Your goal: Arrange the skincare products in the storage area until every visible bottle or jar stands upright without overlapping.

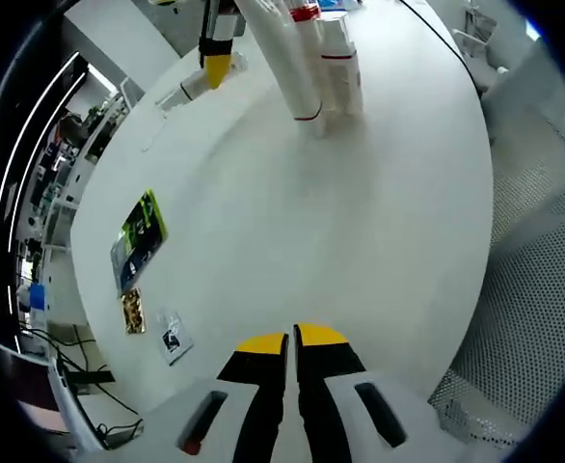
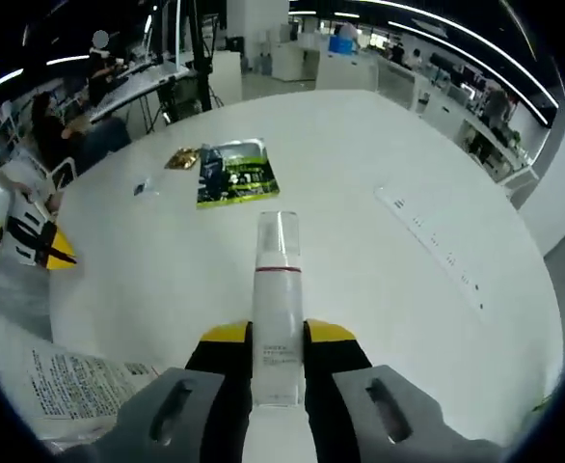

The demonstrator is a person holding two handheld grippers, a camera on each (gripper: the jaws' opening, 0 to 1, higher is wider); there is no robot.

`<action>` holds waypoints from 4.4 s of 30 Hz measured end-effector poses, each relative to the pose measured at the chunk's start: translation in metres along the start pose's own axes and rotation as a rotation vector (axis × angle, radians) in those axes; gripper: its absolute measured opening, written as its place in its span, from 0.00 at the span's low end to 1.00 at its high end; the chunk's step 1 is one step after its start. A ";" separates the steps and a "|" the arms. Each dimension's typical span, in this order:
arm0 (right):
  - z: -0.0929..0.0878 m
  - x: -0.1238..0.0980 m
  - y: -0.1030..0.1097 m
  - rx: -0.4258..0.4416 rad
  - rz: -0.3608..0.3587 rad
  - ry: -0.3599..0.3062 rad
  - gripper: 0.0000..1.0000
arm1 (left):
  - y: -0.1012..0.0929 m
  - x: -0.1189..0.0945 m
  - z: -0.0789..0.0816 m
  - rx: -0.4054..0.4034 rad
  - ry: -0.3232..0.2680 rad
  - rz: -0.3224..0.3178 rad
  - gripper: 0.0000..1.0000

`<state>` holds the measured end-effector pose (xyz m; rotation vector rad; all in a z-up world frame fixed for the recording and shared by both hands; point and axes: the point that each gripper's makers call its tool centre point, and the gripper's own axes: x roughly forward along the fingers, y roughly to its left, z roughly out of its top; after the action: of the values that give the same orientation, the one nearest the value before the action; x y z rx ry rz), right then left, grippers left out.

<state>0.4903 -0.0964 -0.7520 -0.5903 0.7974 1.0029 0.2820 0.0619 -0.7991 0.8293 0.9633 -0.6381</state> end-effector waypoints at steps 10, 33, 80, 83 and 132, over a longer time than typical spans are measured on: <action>0.025 -0.034 0.012 -0.037 -0.012 -0.106 0.19 | -0.002 0.001 -0.001 0.012 0.013 -0.003 0.00; 0.084 -0.100 0.057 -0.126 0.008 -0.313 0.19 | 0.004 0.001 -0.007 0.050 0.050 0.032 0.00; 0.056 -0.136 0.175 -0.053 0.141 -0.486 0.20 | 0.005 0.001 -0.007 0.039 0.048 0.041 0.01; 0.048 -0.132 0.179 -0.034 0.148 -0.479 0.20 | 0.003 0.002 -0.006 0.037 0.042 0.033 0.01; -0.033 -0.100 0.199 0.035 0.155 -0.357 0.20 | -0.049 -0.100 0.136 -0.566 -0.793 -0.648 0.17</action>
<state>0.2700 -0.0859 -0.7056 -0.3087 0.5466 1.1938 0.2607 -0.0678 -0.6819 -0.2777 0.5982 -1.0696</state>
